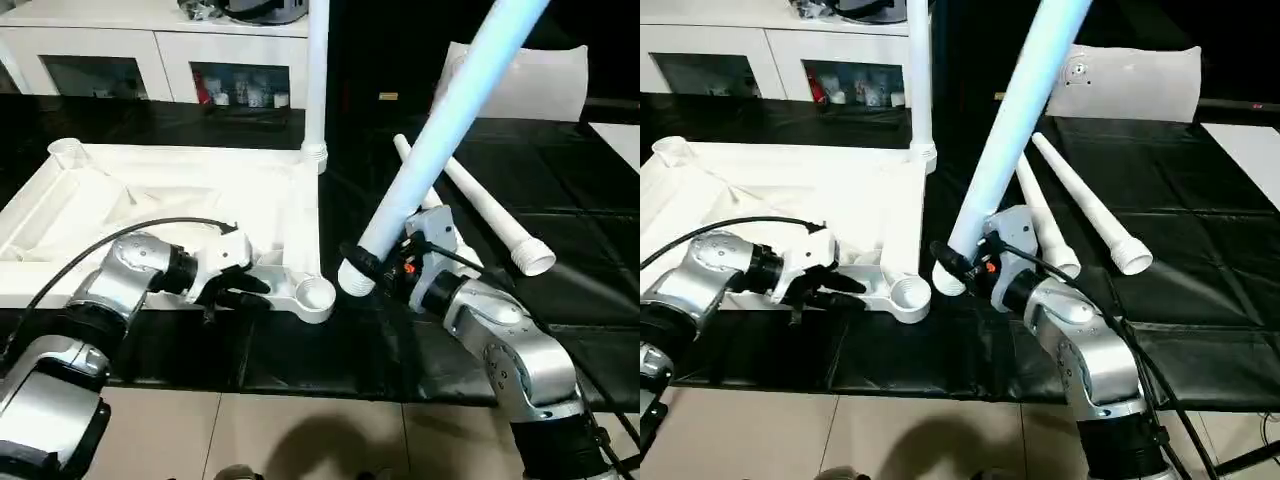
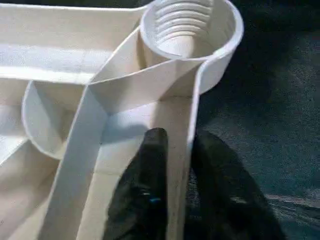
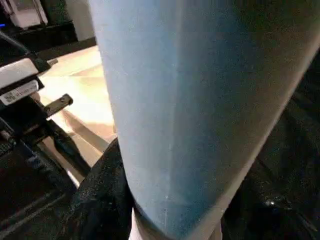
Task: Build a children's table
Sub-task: Insert table leg to table base
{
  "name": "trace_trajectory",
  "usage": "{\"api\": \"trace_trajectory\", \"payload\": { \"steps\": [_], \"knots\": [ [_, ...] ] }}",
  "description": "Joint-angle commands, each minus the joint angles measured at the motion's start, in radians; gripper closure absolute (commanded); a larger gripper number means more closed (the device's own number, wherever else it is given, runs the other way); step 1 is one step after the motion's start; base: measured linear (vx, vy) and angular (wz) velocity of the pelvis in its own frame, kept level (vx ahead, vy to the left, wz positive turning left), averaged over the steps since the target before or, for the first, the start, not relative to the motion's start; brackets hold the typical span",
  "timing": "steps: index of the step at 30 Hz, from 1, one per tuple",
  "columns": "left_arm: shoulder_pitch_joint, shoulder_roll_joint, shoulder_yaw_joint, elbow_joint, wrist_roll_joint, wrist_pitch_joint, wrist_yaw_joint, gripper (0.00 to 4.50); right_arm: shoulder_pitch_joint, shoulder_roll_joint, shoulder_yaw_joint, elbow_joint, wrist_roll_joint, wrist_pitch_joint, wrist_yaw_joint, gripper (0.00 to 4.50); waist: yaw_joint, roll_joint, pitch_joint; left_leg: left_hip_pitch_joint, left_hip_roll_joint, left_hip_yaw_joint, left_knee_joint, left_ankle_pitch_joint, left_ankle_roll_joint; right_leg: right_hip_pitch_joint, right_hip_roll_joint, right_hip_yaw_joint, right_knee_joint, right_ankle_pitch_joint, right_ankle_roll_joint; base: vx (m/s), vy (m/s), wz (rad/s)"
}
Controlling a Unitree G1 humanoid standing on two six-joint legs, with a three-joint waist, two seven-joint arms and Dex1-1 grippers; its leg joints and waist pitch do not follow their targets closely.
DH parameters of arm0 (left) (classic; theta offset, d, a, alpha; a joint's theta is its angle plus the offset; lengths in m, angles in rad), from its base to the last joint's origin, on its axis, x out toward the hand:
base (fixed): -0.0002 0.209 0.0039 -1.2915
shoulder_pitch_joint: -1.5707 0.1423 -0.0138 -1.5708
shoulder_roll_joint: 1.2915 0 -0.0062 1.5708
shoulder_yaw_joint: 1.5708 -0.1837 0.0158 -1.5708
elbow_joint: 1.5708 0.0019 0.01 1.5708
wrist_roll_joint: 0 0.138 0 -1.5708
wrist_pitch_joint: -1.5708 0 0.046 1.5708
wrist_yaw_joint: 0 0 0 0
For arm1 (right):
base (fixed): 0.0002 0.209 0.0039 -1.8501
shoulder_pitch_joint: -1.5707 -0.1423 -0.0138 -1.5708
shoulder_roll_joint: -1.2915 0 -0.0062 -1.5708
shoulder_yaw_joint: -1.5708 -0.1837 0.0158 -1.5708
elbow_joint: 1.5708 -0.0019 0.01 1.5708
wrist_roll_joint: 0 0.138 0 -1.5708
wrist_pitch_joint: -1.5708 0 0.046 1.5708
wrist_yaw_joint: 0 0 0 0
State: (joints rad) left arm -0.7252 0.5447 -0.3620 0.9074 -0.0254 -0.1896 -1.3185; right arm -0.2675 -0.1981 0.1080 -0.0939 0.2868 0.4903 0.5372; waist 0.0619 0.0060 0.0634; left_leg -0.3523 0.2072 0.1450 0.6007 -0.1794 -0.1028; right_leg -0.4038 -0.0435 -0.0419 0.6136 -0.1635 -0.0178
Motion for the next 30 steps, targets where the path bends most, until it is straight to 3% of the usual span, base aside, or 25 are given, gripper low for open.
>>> {"api": "trace_trajectory", "payload": {
  "steps": [1,5,7,11,18,23,30],
  "knots": [
    [-0.017,0.001,0.014,0.011,0.012,-0.021,0.002,3.97,-0.004,-0.003,0.002,0.001,0.002,-0.012,0.009,2.61,0.002,0.017,-0.069,0.008,0.007,0.006,-0.078,-0.292,-0.042,0.051,-0.077,0.043,-0.084,-0.354,-0.156,0.0,0.0,0.0],
    [-0.014,0.0,0.01,0.022,0.022,-0.04,-0.004,4.02,-0.01,-0.004,0.005,0.005,0.005,-0.01,0.012,2.61,0.002,0.017,-0.068,0.008,0.008,0.005,-0.079,-0.297,-0.042,0.05,-0.077,0.043,-0.085,-0.364,-0.152,0.0,0.0,0.0],
    [-0.012,0.0,0.011,0.022,0.023,-0.043,-0.006,4.34,-0.013,-0.004,0.005,0.005,0.008,-0.006,0.013,2.61,0.002,0.016,-0.069,0.008,0.008,0.005,-0.08,-0.293,-0.042,0.049,-0.078,0.043,-0.083,-0.358,-0.154,0.0,0.0,0.0],
    [-0.002,-0.008,0.016,0.013,0.021,-0.043,-0.026,4.45,-0.03,-0.012,0.002,0.004,0.021,0.006,0.033,2.61,0.0,0.016,-0.07,0.005,0.009,0.005,-0.081,-0.281,-0.043,0.053,-0.077,0.044,-0.078,-0.32,-0.164,0.0,0.0,0.0],
    [0.057,-0.058,0.022,-0.108,-0.031,0.047,-0.051,4.5,-0.074,-0.031,0.017,0.011,0.036,0.022,0.09,2.61,0.001,0.015,-0.071,0.006,0.011,0.011,-0.076,-0.256,-0.032,0.054,-0.078,0.046,-0.077,-0.283,-0.189,0.0,0.0,0.0],
    [0.074,-0.106,0.02,-0.155,0.003,0.115,0.064,4.5,-0.103,-0.057,0.048,0.047,0.01,0.016,0.125,2.61,0.005,0.013,-0.068,0.009,0.009,0.013,-0.075,-0.267,-0.025,0.05,-0.075,0.042,-0.084,-0.346,-0.168,0.0,0.0,0.0],
    [0.113,-0.117,0.035,-0.257,0.052,0.213,0.181,4.5,-0.124,-0.09,0.078,0.088,-0.014,0.015,0.162,2.61,0.002,0.006,-0.07,0.004,0.007,0.014,-0.075,-0.252,-0.011,0.051,-0.074,0.04,-0.084,-0.357,-0.152,0.0,0.0,0.0]
  ]
}}
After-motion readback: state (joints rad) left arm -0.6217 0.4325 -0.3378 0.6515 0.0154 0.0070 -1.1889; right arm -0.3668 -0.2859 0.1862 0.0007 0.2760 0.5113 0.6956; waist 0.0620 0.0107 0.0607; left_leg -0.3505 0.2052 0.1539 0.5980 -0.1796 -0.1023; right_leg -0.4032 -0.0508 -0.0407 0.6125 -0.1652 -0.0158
